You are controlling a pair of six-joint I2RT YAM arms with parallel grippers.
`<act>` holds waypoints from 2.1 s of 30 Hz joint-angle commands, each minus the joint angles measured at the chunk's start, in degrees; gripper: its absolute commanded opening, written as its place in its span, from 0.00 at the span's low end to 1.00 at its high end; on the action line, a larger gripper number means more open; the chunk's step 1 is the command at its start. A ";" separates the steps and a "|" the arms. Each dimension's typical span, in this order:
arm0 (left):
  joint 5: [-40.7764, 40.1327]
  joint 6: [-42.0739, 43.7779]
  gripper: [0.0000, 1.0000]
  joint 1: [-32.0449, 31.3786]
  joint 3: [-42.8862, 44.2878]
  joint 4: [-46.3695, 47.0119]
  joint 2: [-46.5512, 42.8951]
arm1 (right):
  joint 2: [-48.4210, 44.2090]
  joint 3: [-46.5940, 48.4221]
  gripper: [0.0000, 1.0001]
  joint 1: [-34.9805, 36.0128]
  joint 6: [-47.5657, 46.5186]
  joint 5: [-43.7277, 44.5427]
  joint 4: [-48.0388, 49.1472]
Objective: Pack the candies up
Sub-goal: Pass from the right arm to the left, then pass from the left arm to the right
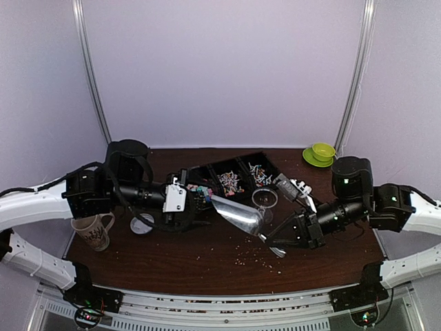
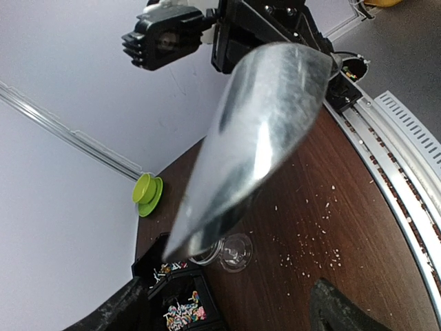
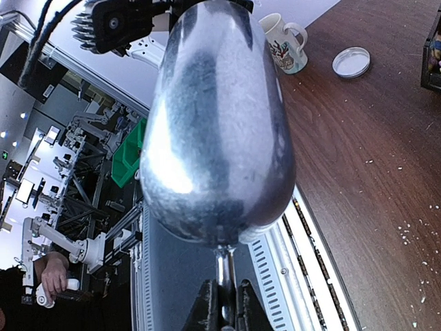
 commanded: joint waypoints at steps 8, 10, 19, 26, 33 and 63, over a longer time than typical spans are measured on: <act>9.85 1.47 0.67 0.10 2.72 6.05 0.06 | 1.36 -2.59 0.01 1.50 0.63 -2.12 5.03; 11.68 1.76 0.61 0.15 3.68 4.17 0.69 | 1.48 -2.48 0.01 1.64 0.68 -2.35 5.60; 14.46 1.63 0.44 0.15 3.44 3.95 1.61 | 2.30 -3.05 0.01 2.05 1.07 -3.33 7.30; 15.44 0.61 0.21 0.15 3.64 4.09 1.91 | 3.33 -3.20 0.02 2.38 1.16 -3.57 8.09; 17.42 0.62 0.00 0.13 3.69 2.01 1.73 | 4.12 -2.83 0.02 2.36 1.27 -3.78 8.86; 8.96 -55.47 0.00 10.60 9.51 -10.68 12.16 | -8.49 -4.23 0.81 4.20 -38.10 40.27 1.96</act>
